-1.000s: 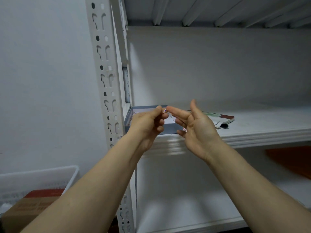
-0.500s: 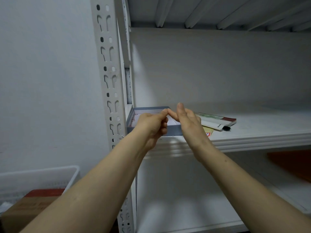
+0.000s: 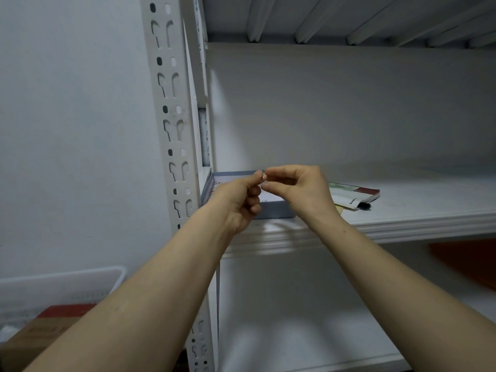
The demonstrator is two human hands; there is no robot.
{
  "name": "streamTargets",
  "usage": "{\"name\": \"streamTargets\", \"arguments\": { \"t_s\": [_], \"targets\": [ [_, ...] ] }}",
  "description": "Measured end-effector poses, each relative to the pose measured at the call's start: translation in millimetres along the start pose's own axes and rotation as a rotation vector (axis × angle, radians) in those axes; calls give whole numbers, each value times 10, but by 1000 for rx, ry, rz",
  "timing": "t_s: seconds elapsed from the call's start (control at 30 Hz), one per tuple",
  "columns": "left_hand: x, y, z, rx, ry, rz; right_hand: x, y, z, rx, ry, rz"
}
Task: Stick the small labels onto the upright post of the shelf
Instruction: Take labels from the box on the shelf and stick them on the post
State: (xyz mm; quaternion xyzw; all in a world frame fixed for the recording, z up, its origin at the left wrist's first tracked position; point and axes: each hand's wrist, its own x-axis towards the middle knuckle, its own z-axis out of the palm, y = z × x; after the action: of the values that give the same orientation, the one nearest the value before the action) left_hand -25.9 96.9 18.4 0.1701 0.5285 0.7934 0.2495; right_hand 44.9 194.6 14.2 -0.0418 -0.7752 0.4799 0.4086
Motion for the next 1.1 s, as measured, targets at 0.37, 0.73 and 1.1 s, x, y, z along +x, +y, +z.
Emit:
{"name": "streamTargets", "arguments": {
  "t_s": [0.37, 0.73, 1.1],
  "targets": [
    [73, 124, -38, 5, 45, 2, 165, 28, 121, -596, 58, -300],
    [46, 191, -50, -100, 0, -81, 294, 84, 232, -437, 92, -225],
    [34, 179, -60, -70, 62, -49, 410, 96, 210, 98, 23, 195]
  ]
}}
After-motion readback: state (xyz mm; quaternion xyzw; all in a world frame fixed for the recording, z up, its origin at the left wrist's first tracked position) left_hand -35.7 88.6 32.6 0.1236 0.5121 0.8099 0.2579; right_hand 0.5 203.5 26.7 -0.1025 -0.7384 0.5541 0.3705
